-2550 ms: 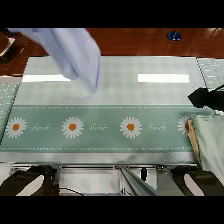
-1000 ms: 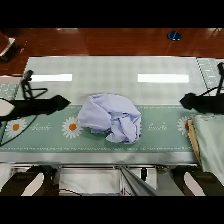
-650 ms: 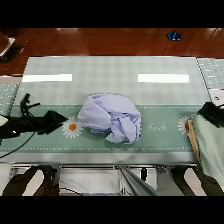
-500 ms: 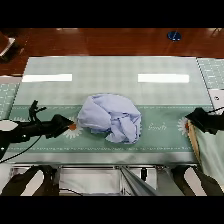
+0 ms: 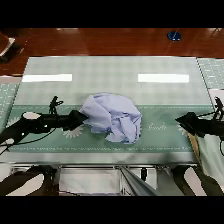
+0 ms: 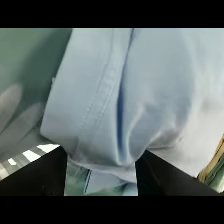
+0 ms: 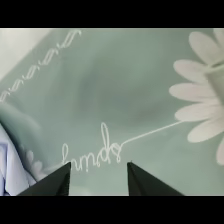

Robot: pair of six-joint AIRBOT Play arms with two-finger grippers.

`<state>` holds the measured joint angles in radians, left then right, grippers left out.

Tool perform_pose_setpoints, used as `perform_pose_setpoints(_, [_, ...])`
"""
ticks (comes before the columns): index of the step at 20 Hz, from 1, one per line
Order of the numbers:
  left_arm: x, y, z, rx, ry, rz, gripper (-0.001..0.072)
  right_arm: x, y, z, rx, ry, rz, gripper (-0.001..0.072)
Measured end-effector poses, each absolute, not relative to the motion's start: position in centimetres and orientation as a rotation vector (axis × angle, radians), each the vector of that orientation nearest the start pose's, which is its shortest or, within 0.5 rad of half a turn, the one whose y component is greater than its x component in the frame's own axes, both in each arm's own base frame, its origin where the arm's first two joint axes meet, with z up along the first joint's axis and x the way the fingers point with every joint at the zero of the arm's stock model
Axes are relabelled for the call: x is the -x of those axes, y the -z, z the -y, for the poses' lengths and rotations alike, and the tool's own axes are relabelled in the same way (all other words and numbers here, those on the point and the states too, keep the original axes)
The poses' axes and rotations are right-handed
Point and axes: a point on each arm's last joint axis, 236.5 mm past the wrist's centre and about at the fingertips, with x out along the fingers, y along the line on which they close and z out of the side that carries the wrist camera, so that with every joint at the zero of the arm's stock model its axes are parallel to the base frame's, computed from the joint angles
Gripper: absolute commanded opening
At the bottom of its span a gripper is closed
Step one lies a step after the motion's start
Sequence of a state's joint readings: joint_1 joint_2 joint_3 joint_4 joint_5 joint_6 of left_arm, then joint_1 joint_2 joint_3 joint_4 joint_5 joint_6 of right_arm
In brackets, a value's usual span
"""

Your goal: Fold the shirts.

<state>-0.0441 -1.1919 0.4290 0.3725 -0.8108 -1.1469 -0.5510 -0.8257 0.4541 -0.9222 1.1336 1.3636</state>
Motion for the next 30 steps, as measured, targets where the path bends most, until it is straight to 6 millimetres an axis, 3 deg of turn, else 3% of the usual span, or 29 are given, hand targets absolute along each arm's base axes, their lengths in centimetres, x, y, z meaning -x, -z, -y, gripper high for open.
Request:
perform_pose_setpoints(1, [-28.6,8.8,17.5,0.929,0.347,-1.296,0.0104,-23.9,5.3,-1.1,-0.832,0.013,-1.235,0.0408])
perform_pose_setpoints(2, [-29.3,8.7,17.7,0.927,0.355,-1.293,0.0027,-23.4,5.8,-2.1,-0.820,-0.011,-1.269,0.0408])
perform_pose_setpoints(5, [-30.4,7.9,18.8,0.896,0.433,-1.300,0.0027,-22.8,6.4,-6.2,-0.813,-0.122,-1.345,0.0408])
perform_pose_setpoints(10, [-31.1,7.1,19.5,0.869,0.494,-1.295,0.0027,-23.5,7.1,-12.7,-0.839,-0.268,-1.390,0.0408])
perform_pose_setpoints(14, [-31.1,6.9,19.6,0.864,0.509,-1.296,0.0027,-23.6,8.8,-16.6,-0.862,-0.318,-1.452,0.0407])
perform_pose_setpoints(15, [-31.2,6.9,19.6,0.864,0.510,-1.295,0.0027,-23.7,9.1,-17.3,-0.859,-0.330,-1.465,0.0374])
perform_pose_setpoints(16, [-31.2,6.9,19.6,0.865,0.510,-1.295,0.0027,-24.1,9.4,-18.1,-0.853,-0.342,-1.474,0.0233])
perform_pose_setpoints(17, [-31.2,6.9,19.6,0.864,0.511,-1.295,0.0026,-24.5,9.6,-18.7,-0.847,-0.351,-1.478,0.0036])
perform_pose_setpoints(19, [-31.7,6.4,19.5,0.866,0.517,-1.281,0.0027,-26.1,8.9,-19.7,-0.820,-0.398,-1.464,0.0016])
perform_pose_setpoints(21, [-33.7,4.0,18.7,0.871,0.537,-1.215,0.0026,-29.0,6.2,-20.1,-0.767,-0.470,-1.403,0.0016])
perform_pose_setpoints(23, [-37.1,-1.1,17.3,0.884,0.574,-1.077,0.0026,-33.2,1.5,-19.0,-0.675,-0.513,-1.289,0.0016])
perform_pose_setpoints(25, [-40.9,-8.6,15.2,0.898,0.610,-0.875,0.0026,-37.7,-5.4,-16.6,-0.555,-0.506,-1.135,0.0016])
perform_pose_setpoints(27, [-43.1,-17.8,13.3,0.889,0.666,-0.657,0.0026,-40.7,-14.2,-14.0,-0.421,-0.489,-0.952,0.0016])
perform_pose_setpoints(29, [-43.2,-27.4,11.6,0.836,0.717,-0.440,0.0026,-41.1,-23.1,-11.7,-0.287,-0.453,-0.775,0.0016])
perform_pose_setpoints(30, [-42.4,-31.5,11.0,0.798,0.738,-0.352,0.0026,-40.3,-27.1,-10.7,-0.232,-0.432,-0.696,0.0016])
